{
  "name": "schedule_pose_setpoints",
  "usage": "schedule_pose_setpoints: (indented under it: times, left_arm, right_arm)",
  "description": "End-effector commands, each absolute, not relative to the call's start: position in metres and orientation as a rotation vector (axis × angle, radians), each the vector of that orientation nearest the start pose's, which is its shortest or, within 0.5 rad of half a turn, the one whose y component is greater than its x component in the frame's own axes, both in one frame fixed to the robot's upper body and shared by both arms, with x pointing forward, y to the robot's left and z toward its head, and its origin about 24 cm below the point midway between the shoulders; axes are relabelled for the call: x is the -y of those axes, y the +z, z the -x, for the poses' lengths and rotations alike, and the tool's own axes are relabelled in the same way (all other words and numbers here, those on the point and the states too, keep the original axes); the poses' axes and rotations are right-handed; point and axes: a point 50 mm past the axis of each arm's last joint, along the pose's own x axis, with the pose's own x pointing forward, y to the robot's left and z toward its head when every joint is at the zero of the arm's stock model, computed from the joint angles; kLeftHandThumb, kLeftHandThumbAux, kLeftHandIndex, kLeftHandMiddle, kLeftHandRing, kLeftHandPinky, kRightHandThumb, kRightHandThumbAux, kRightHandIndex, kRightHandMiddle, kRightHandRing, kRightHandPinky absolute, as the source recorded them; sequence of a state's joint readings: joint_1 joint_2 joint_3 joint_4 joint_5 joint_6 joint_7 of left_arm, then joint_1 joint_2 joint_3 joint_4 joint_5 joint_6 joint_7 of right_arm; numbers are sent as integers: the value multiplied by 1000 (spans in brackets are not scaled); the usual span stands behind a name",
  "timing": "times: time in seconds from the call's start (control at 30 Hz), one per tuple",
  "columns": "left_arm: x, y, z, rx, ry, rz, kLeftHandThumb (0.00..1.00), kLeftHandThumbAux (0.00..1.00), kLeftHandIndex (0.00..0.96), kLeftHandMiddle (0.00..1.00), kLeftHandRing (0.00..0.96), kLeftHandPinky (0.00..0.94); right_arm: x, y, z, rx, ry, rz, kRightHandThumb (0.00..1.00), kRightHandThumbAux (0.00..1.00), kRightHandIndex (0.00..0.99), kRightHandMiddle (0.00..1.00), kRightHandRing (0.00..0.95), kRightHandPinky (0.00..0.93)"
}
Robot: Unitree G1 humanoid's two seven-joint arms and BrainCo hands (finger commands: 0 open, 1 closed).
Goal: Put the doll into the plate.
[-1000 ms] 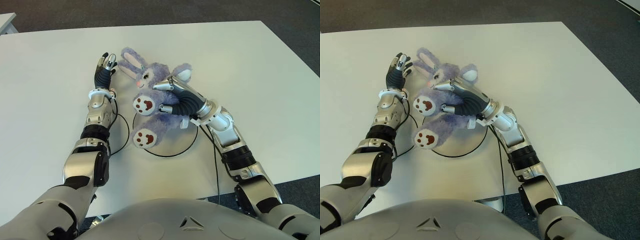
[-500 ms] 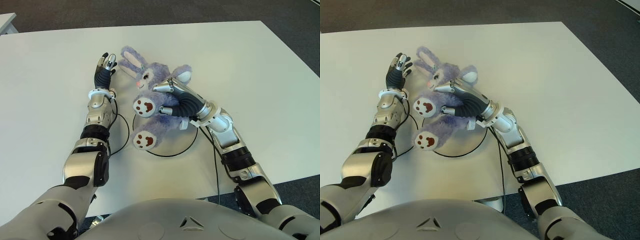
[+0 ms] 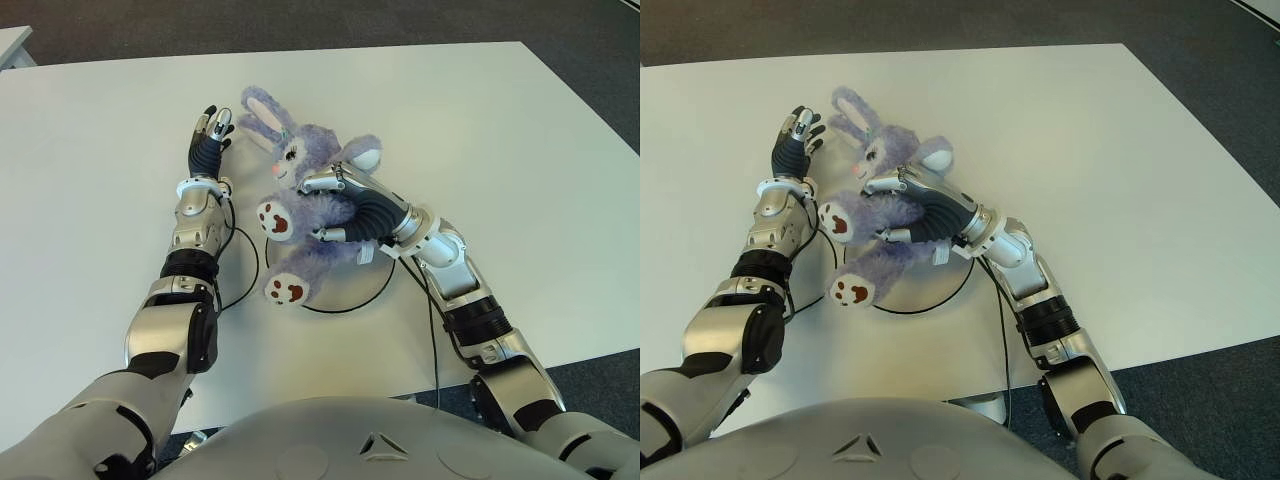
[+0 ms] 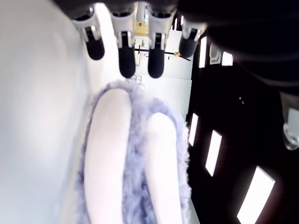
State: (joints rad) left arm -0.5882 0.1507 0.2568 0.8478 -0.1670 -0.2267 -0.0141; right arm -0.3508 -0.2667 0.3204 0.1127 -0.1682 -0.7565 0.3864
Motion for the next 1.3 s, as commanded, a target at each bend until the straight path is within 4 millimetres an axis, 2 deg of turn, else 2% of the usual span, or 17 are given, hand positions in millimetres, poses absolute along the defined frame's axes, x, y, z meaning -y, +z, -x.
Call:
schedule_pose_setpoints:
  times: [0.03, 0.27, 0.43, 0.83, 1.3]
  left_arm:
    - [-209, 33, -343, -84, 175, 130, 0, 408, 0, 159, 135, 14]
    - [-209, 33, -343, -82, 173, 135, 0, 413, 0, 147, 120, 27]
    - [-209, 34, -342, -78, 169, 133, 0, 411, 0, 135, 104, 5]
    - [-208, 34, -342, -68, 155, 124, 0, 410, 0, 129, 103, 39]
    - [-209, 34, -342, -72, 162, 119, 0, 414, 0, 135, 111, 34]
  right_arm:
    - [72, 124, -254, 862, 868, 570, 256, 448, 53, 79, 44, 0]
    - [71, 121, -254, 895, 831, 598, 247, 447, 0, 1, 0, 0]
    - [71, 118, -253, 901, 819, 608, 244, 446, 0, 0, 0, 0]
    - [72, 118, -253, 888, 800, 640, 174, 461, 0, 0, 0, 0]
    - [72, 119, -253, 869, 779, 638, 158, 478, 0, 0, 0, 0]
